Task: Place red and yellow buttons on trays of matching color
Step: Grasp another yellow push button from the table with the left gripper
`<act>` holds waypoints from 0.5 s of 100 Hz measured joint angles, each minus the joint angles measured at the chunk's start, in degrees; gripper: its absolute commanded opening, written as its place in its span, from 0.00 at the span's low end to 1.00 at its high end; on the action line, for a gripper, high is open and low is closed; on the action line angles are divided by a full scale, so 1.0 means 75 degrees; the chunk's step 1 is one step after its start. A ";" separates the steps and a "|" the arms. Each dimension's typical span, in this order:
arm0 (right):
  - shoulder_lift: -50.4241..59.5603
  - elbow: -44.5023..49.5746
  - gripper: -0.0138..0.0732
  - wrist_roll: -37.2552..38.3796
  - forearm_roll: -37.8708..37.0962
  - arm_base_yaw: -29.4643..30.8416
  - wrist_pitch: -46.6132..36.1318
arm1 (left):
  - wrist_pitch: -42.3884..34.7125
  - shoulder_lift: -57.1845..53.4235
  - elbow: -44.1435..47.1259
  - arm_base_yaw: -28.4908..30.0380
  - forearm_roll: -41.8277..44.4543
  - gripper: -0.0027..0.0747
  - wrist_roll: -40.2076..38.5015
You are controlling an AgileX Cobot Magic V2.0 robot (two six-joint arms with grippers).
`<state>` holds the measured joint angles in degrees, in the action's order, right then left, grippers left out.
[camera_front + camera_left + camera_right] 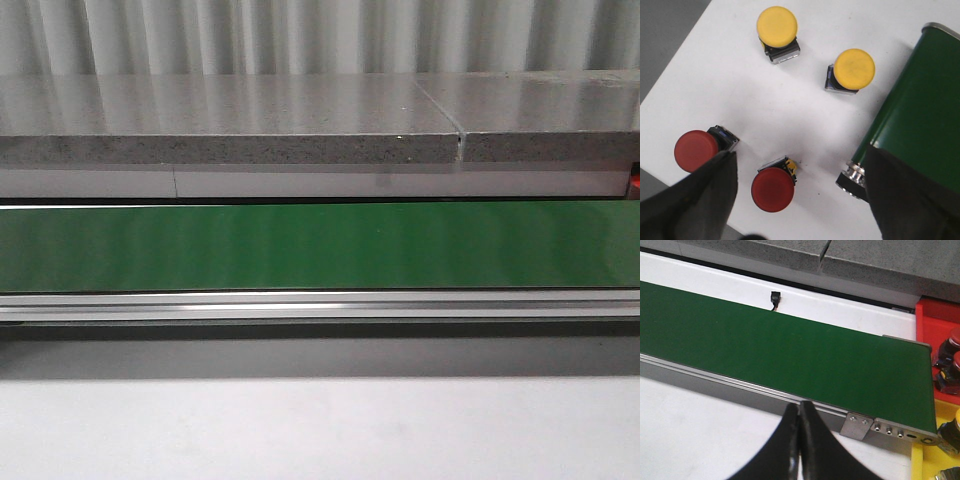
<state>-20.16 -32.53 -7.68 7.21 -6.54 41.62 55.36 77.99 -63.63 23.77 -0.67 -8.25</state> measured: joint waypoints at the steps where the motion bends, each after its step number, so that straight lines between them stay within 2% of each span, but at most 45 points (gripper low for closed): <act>1: 0.0000 0.0000 0.08 0.0000 0.0000 0.0000 0.0000 | 0.0034 0.0043 -0.0052 0.0023 -0.0020 0.70 0.0015; 28: 0.0000 0.0000 0.08 0.0000 0.0000 0.0000 0.0000 | 0.0497 0.1747 -0.1208 0.0700 -0.0248 0.70 0.0221; 50: 0.0000 0.0000 0.08 0.0000 0.0000 0.0000 0.0000 | 0.0778 0.2916 -0.2072 0.0804 -0.0449 0.70 0.0239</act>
<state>-20.16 -32.53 -7.68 7.21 -6.54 41.62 61.20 99.86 -79.17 29.80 -4.04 -6.46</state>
